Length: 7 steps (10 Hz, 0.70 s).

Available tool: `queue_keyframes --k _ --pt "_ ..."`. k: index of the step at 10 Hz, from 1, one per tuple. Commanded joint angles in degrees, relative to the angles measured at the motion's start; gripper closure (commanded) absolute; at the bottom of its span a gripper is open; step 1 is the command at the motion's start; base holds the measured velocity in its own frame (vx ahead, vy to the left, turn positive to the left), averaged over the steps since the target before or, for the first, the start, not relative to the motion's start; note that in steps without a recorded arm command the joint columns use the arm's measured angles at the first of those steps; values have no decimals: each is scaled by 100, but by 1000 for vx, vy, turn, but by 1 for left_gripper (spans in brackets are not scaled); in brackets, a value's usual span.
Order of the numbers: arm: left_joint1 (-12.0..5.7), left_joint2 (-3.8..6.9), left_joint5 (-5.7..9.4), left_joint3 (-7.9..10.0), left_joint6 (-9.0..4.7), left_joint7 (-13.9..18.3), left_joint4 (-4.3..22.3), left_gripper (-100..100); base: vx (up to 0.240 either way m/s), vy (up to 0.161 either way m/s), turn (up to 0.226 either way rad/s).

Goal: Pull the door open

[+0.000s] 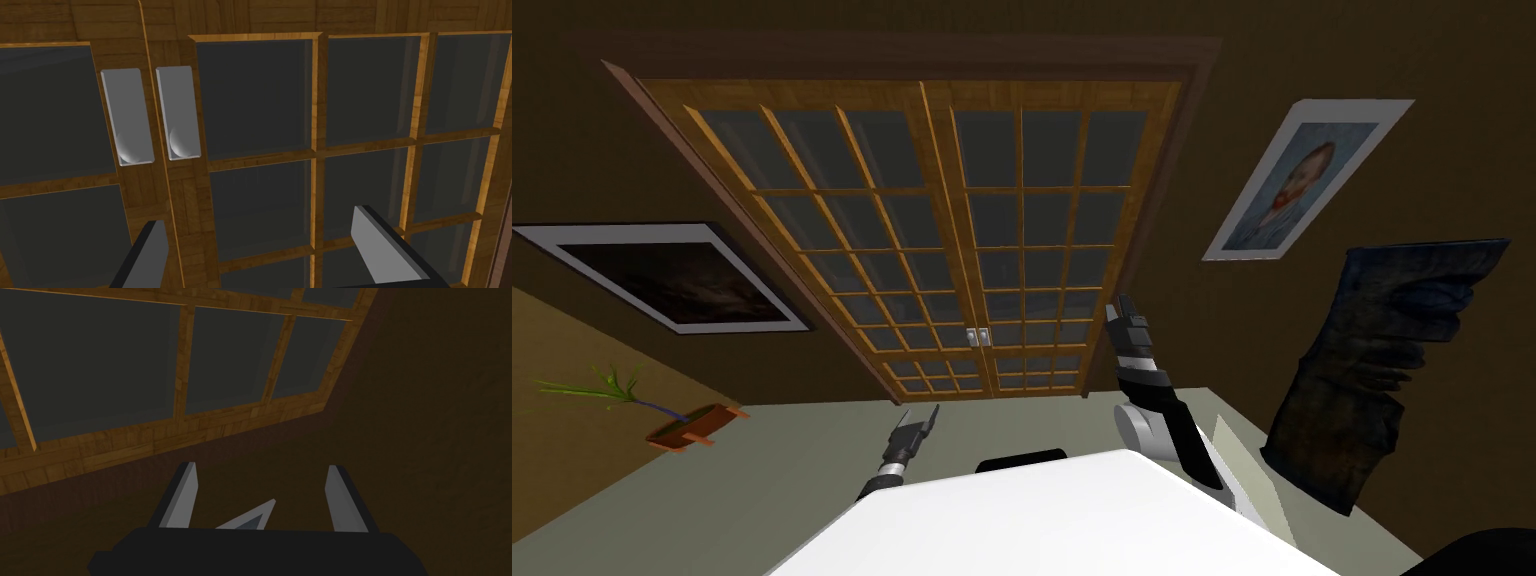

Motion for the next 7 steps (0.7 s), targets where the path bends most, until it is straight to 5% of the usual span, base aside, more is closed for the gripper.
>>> queue_keyframes --k 1,7 --pt "147 -4 27 54 97 -75 -12 -100 -174 19 72" --pt "303 -14 116 219 225 -311 272 -100 -121 10 42"
